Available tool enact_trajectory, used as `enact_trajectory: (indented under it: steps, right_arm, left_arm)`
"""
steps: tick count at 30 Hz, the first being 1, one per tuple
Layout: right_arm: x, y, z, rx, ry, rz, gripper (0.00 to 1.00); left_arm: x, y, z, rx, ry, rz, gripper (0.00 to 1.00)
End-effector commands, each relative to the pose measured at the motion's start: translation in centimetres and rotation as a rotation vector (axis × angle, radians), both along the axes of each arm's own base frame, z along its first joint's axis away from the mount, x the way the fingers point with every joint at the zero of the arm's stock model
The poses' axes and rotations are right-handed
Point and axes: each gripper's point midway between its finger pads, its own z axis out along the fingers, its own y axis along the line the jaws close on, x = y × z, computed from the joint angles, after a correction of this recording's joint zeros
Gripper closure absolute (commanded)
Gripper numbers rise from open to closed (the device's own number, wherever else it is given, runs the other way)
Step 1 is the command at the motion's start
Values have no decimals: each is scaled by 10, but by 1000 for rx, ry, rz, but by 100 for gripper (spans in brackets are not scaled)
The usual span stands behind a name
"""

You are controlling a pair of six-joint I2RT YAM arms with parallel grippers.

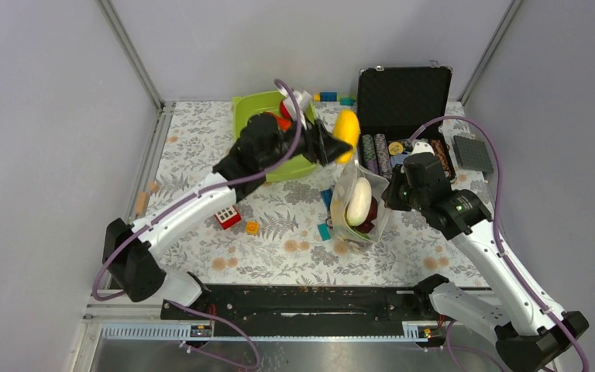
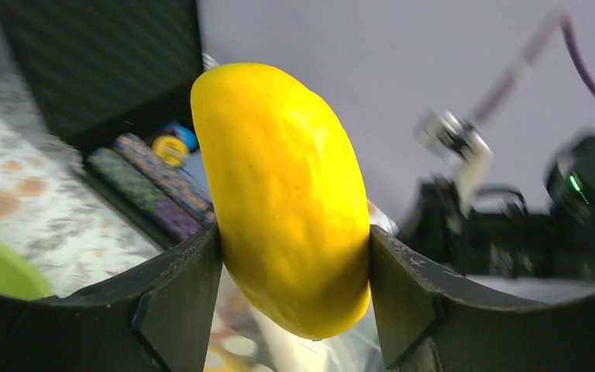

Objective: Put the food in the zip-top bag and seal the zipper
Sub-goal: Place the fake fruit in the zipper food storage bag.

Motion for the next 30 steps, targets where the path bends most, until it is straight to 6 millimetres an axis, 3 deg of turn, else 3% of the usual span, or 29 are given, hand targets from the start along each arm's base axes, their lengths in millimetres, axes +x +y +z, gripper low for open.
enact_trajectory:
  steps: [1,8,13,18,20,25,30]
  right_arm:
    - [1,3,12,38,-42,9,100]
    - [0,3,11,40,-41,10,100]
    - [0,3,12,39,-43,12,100]
    - [-1,4,11,42,-40,15,100]
    - [-1,3,11,40,-41,15,100]
    - [-1,3,10,39,-40,13,100]
    - [-1,2,11,39,-44,11,100]
  left_arm:
    - [-57,-24,7,-2,-135,-130,81]
    - [-109,-44,-7,22,-132,-263,76]
    - [-117,-51,-33,97,-107,-242,69]
    - [-117,-53,-41,128,-109,-231,52]
    - [-117,-54,-43,139,-105,-233,35]
    - [-121,-54,-42,142,-115,-252,2]
    - [-122,-53,-40,138,-122,-254,1]
